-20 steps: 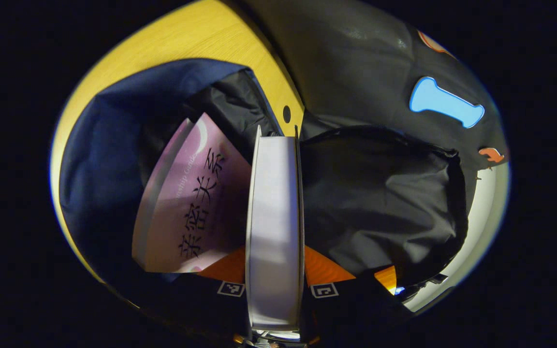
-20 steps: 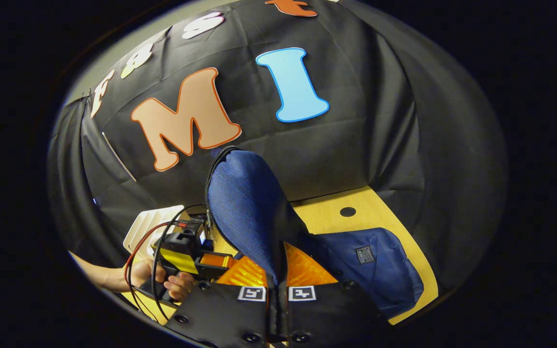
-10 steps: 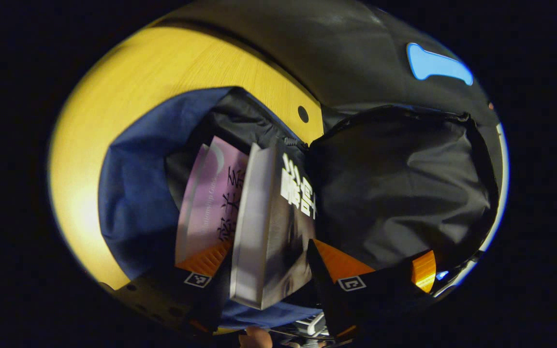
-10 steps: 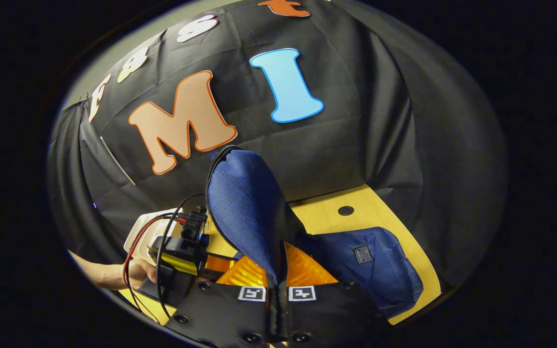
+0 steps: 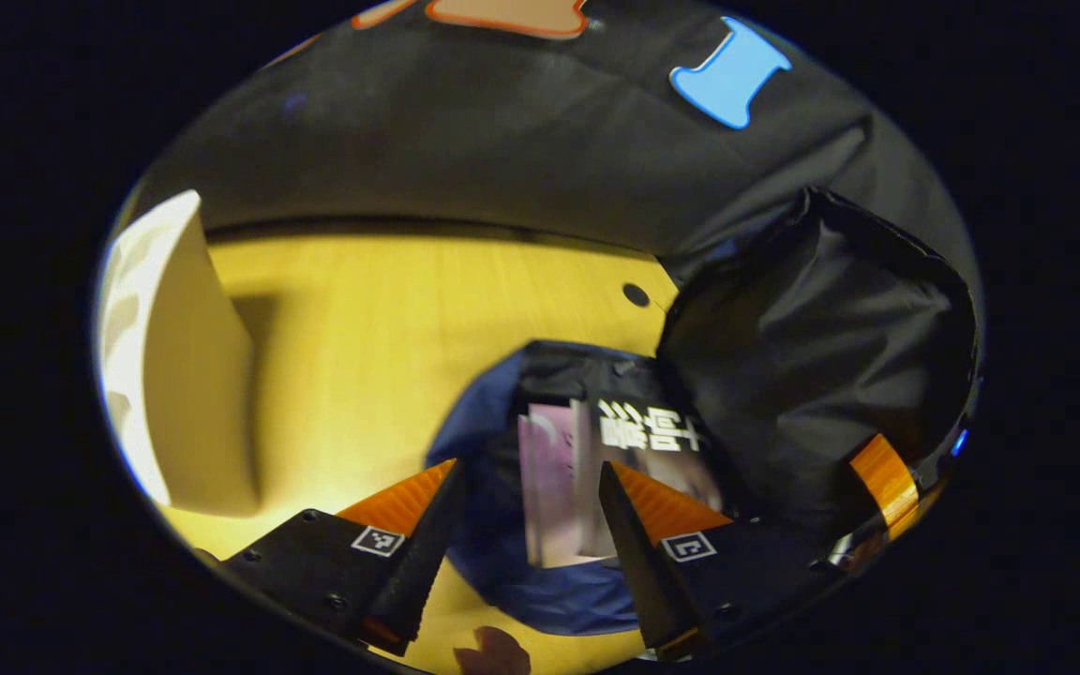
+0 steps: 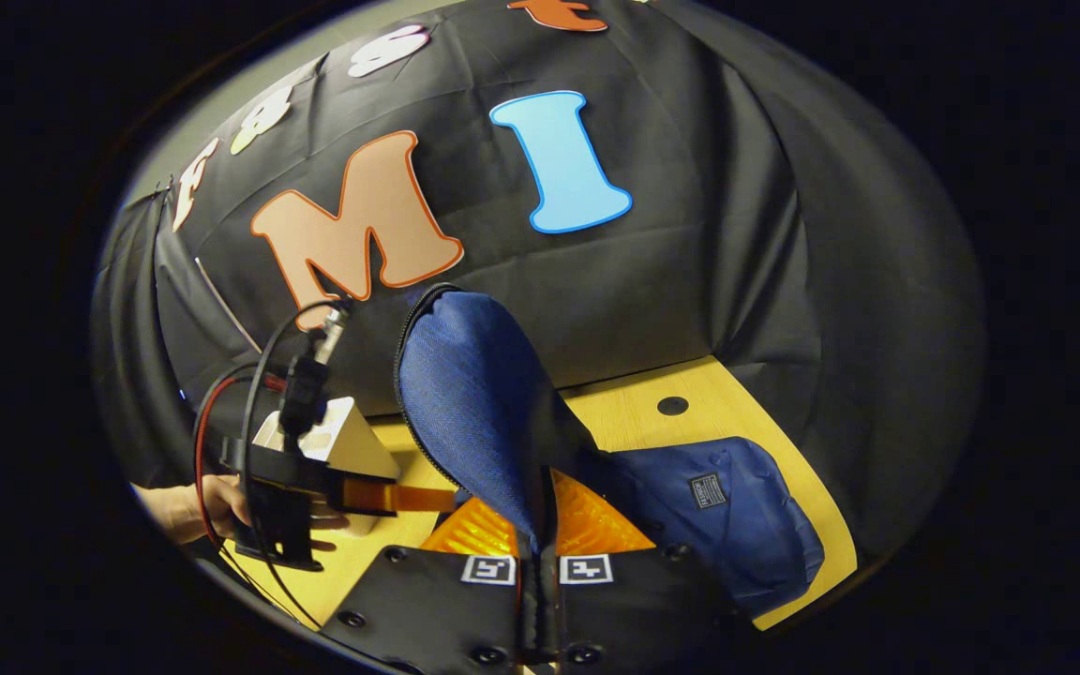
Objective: Open the schoolbag, grab two books from the bookshelf and put them into the schoolbag.
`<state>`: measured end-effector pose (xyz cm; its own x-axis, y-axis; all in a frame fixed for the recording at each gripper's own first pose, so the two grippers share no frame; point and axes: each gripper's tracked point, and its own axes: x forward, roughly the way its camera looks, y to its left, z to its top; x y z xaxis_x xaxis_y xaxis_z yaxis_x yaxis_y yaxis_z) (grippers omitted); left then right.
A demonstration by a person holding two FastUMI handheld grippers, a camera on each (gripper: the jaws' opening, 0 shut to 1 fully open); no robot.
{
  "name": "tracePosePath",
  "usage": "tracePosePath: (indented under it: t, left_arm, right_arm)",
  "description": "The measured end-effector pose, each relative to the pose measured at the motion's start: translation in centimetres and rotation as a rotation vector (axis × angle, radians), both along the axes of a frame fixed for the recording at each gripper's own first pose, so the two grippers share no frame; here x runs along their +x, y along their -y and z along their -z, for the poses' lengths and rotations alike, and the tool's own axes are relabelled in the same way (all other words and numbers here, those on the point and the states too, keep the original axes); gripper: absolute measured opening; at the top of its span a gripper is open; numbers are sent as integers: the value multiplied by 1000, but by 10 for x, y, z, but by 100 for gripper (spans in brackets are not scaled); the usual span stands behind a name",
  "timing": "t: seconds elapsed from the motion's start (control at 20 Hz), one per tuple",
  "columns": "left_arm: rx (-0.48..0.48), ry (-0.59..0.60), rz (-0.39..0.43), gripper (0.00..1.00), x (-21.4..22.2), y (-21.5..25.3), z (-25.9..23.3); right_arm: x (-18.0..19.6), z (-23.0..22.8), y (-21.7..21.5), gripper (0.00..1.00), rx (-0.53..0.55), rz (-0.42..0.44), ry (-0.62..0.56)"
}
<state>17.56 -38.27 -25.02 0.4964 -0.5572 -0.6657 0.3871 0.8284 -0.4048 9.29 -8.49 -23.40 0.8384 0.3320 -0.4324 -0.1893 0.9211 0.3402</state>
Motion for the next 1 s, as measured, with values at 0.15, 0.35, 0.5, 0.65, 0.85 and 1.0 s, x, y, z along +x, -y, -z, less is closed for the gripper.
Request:
tracePosePath:
  t: [0.15,0.35,0.5,0.65,0.85,1.0]
  left_arm:
    - [34,167,-38,86,16,-38,-36]
    - [105,395,-111,91,28,-98,-85]
    - [185,579,-132,96,29,-139,-124]
    - [225,720,-202,96,24,-180,-167]
    - [248,822,-318,96,7,-231,-203]
    - [250,826,-387,96,-1,-251,-202]
  right_arm:
    - [-1,3,0,5,5,8,-6]
    - [-1,4,-1,4,0,17,-6]
    - [1,3,-9,5,-16,23,-3]
    - [-1,2,-11,3,-39,31,1]
    - [-6,1,-16,5,-81,39,11]
    - [-15,-2,-30,8,-78,23,7]
